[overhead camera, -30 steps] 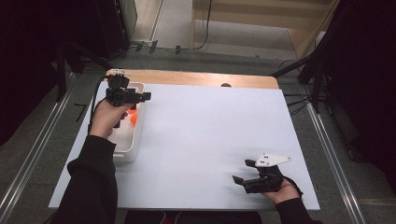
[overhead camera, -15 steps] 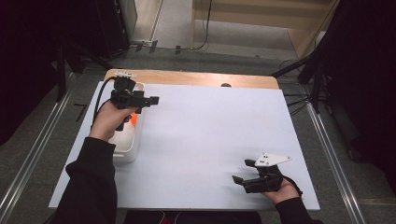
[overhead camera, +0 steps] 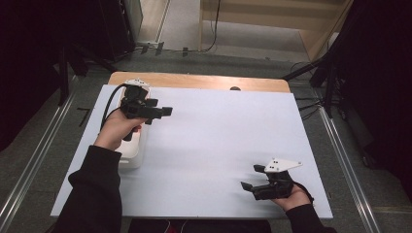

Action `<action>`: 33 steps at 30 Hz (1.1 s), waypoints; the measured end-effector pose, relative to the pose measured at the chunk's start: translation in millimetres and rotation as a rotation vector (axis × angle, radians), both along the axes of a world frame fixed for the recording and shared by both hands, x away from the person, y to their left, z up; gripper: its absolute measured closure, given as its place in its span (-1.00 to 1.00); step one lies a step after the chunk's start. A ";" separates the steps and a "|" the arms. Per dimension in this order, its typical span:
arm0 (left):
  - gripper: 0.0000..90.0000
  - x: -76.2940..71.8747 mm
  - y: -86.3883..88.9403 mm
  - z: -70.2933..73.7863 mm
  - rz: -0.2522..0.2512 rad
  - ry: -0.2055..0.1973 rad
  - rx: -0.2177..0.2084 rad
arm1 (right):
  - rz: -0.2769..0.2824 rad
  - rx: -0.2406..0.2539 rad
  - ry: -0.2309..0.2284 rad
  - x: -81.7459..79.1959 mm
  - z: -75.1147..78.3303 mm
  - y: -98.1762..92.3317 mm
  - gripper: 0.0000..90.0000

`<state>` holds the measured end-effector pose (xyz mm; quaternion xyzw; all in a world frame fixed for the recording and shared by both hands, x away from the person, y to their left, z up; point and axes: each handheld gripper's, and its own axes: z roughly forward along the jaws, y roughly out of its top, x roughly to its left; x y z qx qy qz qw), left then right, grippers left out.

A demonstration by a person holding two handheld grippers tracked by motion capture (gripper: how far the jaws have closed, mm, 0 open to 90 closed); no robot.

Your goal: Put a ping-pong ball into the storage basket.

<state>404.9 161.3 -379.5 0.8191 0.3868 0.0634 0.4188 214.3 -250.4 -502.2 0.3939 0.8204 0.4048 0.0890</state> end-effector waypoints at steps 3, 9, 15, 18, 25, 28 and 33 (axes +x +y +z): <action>-0.45 -3.6 0.4 -0.4 0.000 -0.003 -0.002 | 0.005 0.002 -0.003 0.5 -0.1 0.3 -0.64; -0.45 -10.9 1.1 -2.0 -0.008 -0.011 0.005 | 0.005 0.000 -0.005 0.5 0.2 0.6 -0.63; -0.45 -18.9 0.2 -3.3 -0.030 -0.027 0.007 | 0.006 -0.001 -0.006 0.4 0.3 0.7 -0.63; -0.45 -22.1 -0.2 -4.8 -0.038 -0.028 0.006 | 0.006 -0.002 -0.005 0.5 0.4 0.7 -0.63; -0.45 -30.3 0.3 -9.3 -0.053 -0.027 0.011 | 0.007 -0.001 -0.005 0.5 0.2 0.6 -0.64; -0.45 -34.6 0.3 -10.2 -0.066 -0.032 0.014 | 0.004 0.000 -0.006 0.5 0.1 0.9 -0.63; -0.45 -42.2 -0.9 -9.8 -0.087 -0.051 0.016 | 0.004 -0.003 -0.002 0.5 0.2 1.0 -0.63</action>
